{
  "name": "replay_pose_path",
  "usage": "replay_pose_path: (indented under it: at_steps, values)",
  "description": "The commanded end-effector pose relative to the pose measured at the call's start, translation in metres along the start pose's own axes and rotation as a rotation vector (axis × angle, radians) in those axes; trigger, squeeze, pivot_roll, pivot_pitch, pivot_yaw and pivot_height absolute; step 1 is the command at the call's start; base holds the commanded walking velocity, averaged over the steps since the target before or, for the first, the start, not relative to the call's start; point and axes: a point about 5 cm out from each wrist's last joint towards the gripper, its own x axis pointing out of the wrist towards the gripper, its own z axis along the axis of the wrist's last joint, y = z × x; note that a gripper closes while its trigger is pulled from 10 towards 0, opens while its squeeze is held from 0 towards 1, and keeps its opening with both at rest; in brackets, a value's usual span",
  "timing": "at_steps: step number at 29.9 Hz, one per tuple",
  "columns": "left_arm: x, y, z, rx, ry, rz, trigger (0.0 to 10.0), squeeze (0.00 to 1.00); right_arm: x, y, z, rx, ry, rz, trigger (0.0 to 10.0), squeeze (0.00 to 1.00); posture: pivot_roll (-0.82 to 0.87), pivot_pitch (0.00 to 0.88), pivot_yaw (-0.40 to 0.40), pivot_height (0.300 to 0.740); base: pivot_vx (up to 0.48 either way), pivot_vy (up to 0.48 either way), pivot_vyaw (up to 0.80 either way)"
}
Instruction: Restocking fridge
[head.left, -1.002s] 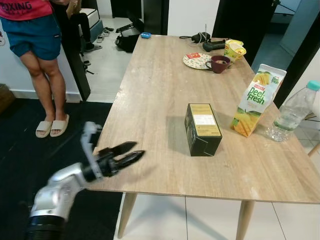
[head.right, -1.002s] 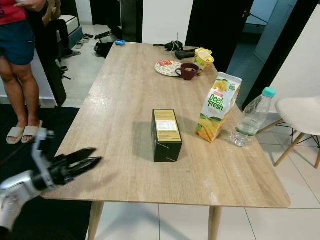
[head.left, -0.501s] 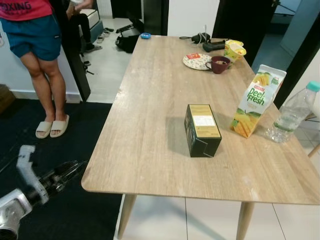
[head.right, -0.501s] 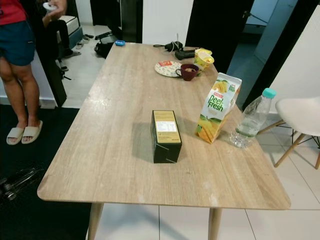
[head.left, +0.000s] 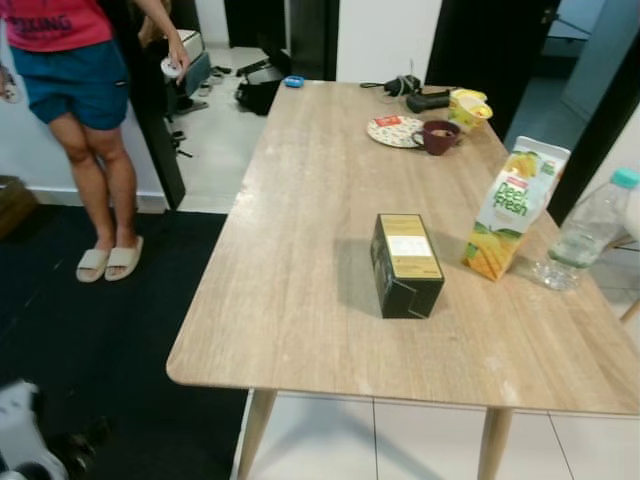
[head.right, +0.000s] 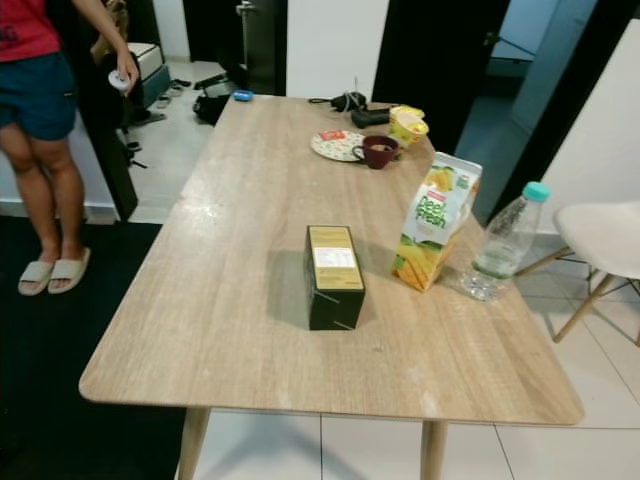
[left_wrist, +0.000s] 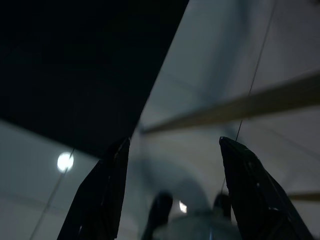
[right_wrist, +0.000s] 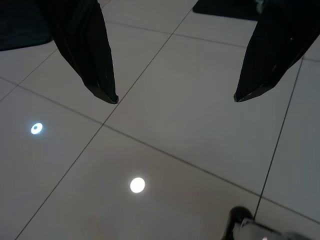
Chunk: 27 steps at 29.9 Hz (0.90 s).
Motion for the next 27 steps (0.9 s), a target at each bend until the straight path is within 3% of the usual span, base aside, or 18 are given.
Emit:
replay_pose_path:
  at_steps: [1,2,3,5,6,8,10,11,15,16,20,24,25,27]
  values:
    - [0.004,-0.01,-0.028,0.011,0.076,0.044,10.0,0.0,0.0,0.0,-0.001,0.003,0.004,-0.005,10.0,0.0,0.07,0.0,-0.051,0.74,0.0,0.0,0.0]
    - [0.008,-0.035,-0.079,-0.025,0.196,0.061,10.0,0.0,0.0,0.001,0.0,-0.008,0.001,-0.006,10.0,0.0,0.07,0.0,-0.056,0.74,0.0,0.0,0.0]
    - [0.008,-0.035,-0.079,-0.025,0.196,0.061,10.0,0.0,0.0,0.001,0.0,-0.008,0.001,-0.006,10.0,0.0,0.07,0.0,-0.056,0.74,0.0,0.0,0.0]
    - [0.006,-0.049,-0.106,0.001,0.281,0.066,10.0,0.0,0.0,0.0,0.001,-0.018,0.001,-0.006,10.0,0.0,0.06,0.0,-0.064,0.74,0.0,0.0,0.0]
    - [0.006,-0.049,-0.106,0.001,0.281,0.066,10.0,0.0,0.0,0.0,0.001,-0.018,0.001,-0.006,10.0,0.0,0.06,0.0,-0.064,0.74,0.0,0.0,0.0]
    - [0.005,-0.069,-0.134,0.116,0.399,0.053,10.0,0.0,0.0,-0.001,0.003,-0.033,0.0,-0.009,10.0,0.0,0.04,0.0,-0.075,0.74,0.0,0.0,0.0]
    - [0.007,-0.089,-0.148,0.246,0.464,-0.006,10.0,0.0,0.0,-0.003,0.005,-0.045,-0.003,-0.013,10.0,0.0,0.03,0.0,-0.087,0.74,0.0,0.0,0.0]
    - [0.007,-0.089,-0.148,0.246,0.464,-0.006,10.0,0.0,0.0,-0.003,0.005,-0.045,-0.003,-0.013,10.0,0.0,0.03,0.0,-0.087,0.74,0.0,0.0,0.0]
    - [0.021,-0.119,-0.144,0.405,0.456,-0.065,10.0,0.0,-0.001,-0.01,0.011,-0.057,-0.018,-0.029,10.0,0.0,0.02,0.0,-0.113,0.74,0.0,0.0,0.0]
    - [0.021,-0.119,-0.144,0.405,0.456,-0.065,10.0,0.0,-0.001,-0.01,0.011,-0.057,-0.018,-0.029,10.0,0.0,0.02,0.0,-0.113,0.74,0.0,0.0,0.0]
    - [0.034,-0.142,-0.133,0.496,0.413,-0.119,10.0,0.0,-0.003,-0.021,0.013,-0.052,-0.021,-0.069,10.0,0.0,0.01,0.0,-0.104,0.74,0.0,0.0,0.0]
    - [0.038,-0.149,-0.129,0.57,0.402,-0.158,10.0,0.0,-0.004,-0.028,0.009,-0.035,-0.01,-0.095,10.0,0.0,0.01,0.0,-0.1,0.74,0.0,0.0,0.0]
    - [0.039,-0.151,-0.128,0.625,0.398,-0.177,10.0,0.0,-0.006,-0.037,0.005,-0.014,0.002,-0.138,10.0,0.0,0.01,0.0,-0.098,0.74,0.0,0.0,0.0]
    - [0.038,-0.15,-0.128,0.651,0.399,-0.18,10.0,0.0,-0.01,-0.05,-0.001,-0.006,0.023,-0.199,10.0,0.0,0.01,0.0,-0.097,0.74,0.0,0.0,0.0]
